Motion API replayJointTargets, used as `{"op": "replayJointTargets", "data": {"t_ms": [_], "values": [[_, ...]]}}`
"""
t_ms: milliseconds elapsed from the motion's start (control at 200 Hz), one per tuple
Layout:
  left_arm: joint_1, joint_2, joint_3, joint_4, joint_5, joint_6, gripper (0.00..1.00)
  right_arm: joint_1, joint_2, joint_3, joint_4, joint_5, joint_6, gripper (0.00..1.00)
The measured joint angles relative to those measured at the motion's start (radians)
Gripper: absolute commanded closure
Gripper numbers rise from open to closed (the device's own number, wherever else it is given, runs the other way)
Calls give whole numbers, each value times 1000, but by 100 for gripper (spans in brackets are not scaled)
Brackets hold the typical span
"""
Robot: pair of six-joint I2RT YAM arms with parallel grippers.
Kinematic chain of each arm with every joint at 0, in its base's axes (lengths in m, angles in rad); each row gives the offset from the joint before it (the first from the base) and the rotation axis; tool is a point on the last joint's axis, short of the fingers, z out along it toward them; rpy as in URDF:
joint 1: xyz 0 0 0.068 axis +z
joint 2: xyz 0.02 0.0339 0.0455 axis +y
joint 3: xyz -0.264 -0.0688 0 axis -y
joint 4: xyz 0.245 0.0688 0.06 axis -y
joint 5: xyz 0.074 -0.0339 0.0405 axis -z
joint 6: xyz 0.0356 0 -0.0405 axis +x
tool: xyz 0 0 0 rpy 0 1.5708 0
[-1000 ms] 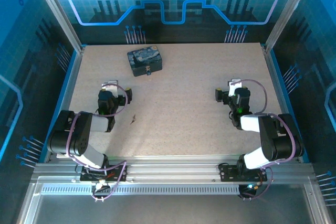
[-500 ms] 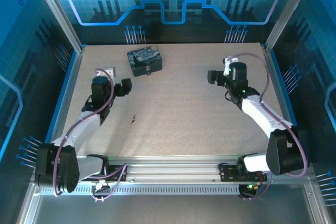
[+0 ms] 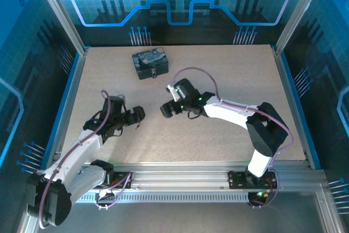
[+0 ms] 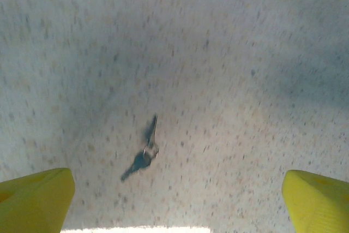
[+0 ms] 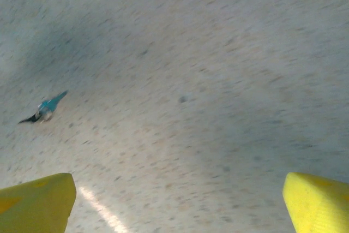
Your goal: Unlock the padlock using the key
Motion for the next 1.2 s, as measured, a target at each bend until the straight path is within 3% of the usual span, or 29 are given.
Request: {"op": "replayJointTargets", "data": {"t_ms": [65,215,660,865,1201], "values": [[-10,-19,-53,3,6,-40,3,29,0,-26,21,-4,4,4],[-11,-24,-147,2,32,-101,23,65,-20,-111,100,-5,12,9],[-11,-3,-153,86,46,-117,57,152,-53,-183,269,-42,45,25],[-11,114,-148,151,46,-109,59,165,-53,-190,303,-64,58,37],[-9,283,-10,162,35,-41,63,166,-62,-208,315,-64,59,40]]}}
